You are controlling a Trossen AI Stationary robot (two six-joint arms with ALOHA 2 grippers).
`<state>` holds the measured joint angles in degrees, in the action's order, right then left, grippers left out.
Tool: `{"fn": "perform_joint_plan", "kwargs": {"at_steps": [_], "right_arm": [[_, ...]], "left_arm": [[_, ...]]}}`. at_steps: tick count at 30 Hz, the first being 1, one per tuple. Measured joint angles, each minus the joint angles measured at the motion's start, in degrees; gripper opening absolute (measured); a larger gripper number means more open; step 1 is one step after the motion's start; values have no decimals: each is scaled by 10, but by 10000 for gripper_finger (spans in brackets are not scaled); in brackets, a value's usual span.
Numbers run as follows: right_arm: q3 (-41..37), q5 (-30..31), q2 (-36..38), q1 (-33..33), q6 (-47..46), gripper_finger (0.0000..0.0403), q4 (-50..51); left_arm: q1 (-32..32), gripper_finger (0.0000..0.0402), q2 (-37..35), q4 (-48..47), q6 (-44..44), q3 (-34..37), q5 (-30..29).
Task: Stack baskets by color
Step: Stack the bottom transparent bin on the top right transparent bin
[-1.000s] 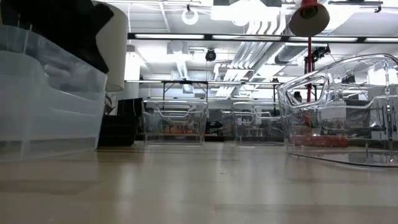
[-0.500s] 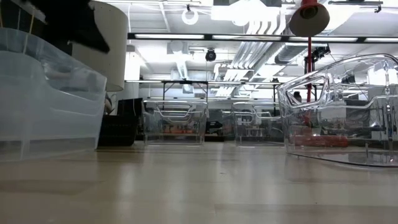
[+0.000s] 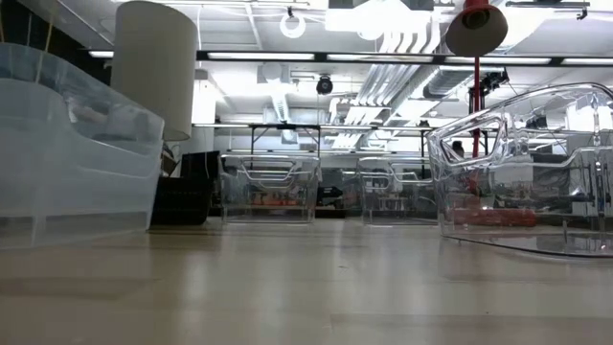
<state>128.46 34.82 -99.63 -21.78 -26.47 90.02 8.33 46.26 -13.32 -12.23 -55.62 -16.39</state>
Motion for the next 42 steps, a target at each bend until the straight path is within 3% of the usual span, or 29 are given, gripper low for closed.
{"fn": "perform_joint_plan", "kwargs": {"at_steps": [5,7,13,17,20,24,30,34,42], "right_arm": [[-6,-47,5,0,12,252,-2],[-50,-54,31,0,-4,252,-2],[-344,-95,192,0,-163,252,-7],[-524,-168,310,6,-250,252,-73],[-610,-228,361,25,-259,252,-116],[-668,-266,361,68,-181,252,-137],[-705,-270,313,125,26,252,-194],[-733,-318,287,146,145,252,-235],[-777,-333,247,165,227,252,-276]], "left_arm": [[-25,0,3,7,1,0,8],[-26,0,4,5,-1,1,22],[-26,0,4,5,-11,1,49],[-26,0,4,5,-11,1,48],[-26,0,4,6,-21,1,48],[-26,0,4,6,-36,1,48],[-26,0,4,6,-36,1,21],[-26,0,4,2,-36,1,-8],[-28,0,4,-21,-17,1,-28]]}}
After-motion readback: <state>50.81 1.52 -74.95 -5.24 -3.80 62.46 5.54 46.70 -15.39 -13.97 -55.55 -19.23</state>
